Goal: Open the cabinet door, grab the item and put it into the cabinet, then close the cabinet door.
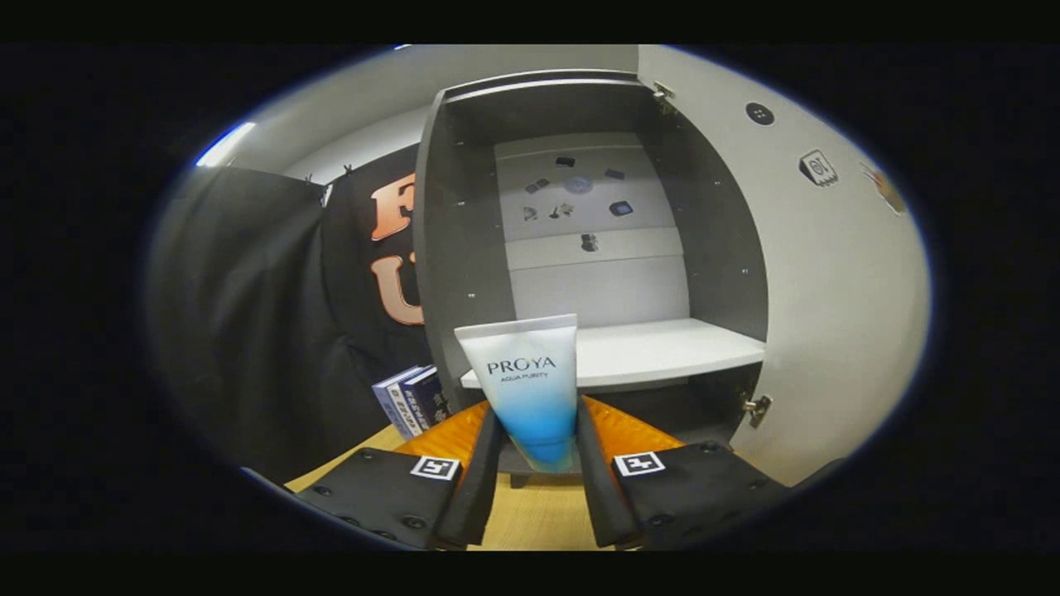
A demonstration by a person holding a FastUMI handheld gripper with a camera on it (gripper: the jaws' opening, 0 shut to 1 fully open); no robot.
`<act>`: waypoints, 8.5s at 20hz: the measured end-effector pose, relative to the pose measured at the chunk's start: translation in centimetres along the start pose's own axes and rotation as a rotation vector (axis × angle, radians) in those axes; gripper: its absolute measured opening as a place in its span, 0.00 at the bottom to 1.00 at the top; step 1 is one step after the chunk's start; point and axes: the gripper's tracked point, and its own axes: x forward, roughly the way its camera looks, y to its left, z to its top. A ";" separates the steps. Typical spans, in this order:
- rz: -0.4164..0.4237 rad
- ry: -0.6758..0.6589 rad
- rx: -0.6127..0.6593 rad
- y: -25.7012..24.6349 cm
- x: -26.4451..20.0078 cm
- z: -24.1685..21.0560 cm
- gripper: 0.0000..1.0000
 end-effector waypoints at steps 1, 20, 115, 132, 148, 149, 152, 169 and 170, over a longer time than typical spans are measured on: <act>-0.019 0.004 -0.022 -0.6 0.9 0.9 0.54; -0.180 0.109 0.077 -7.9 14.4 3.9 0.54; -0.268 -0.104 0.015 -26.2 -28.8 4.5 0.97; -0.221 -0.101 -0.012 -16.2 -23.7 4.0 0.97; -0.199 -0.104 -0.018 -12.9 -19.3 3.2 0.97; -0.190 -0.104 -0.020 -12.4 -18.8 3.2 0.97; -0.154 -0.101 -0.024 -10.9 -17.5 3.1 0.97; -0.005 -0.010 -0.050 -4.5 -11.0 1.4 0.98; -0.003 -0.005 -0.044 -4.2 -10.6 1.4 0.98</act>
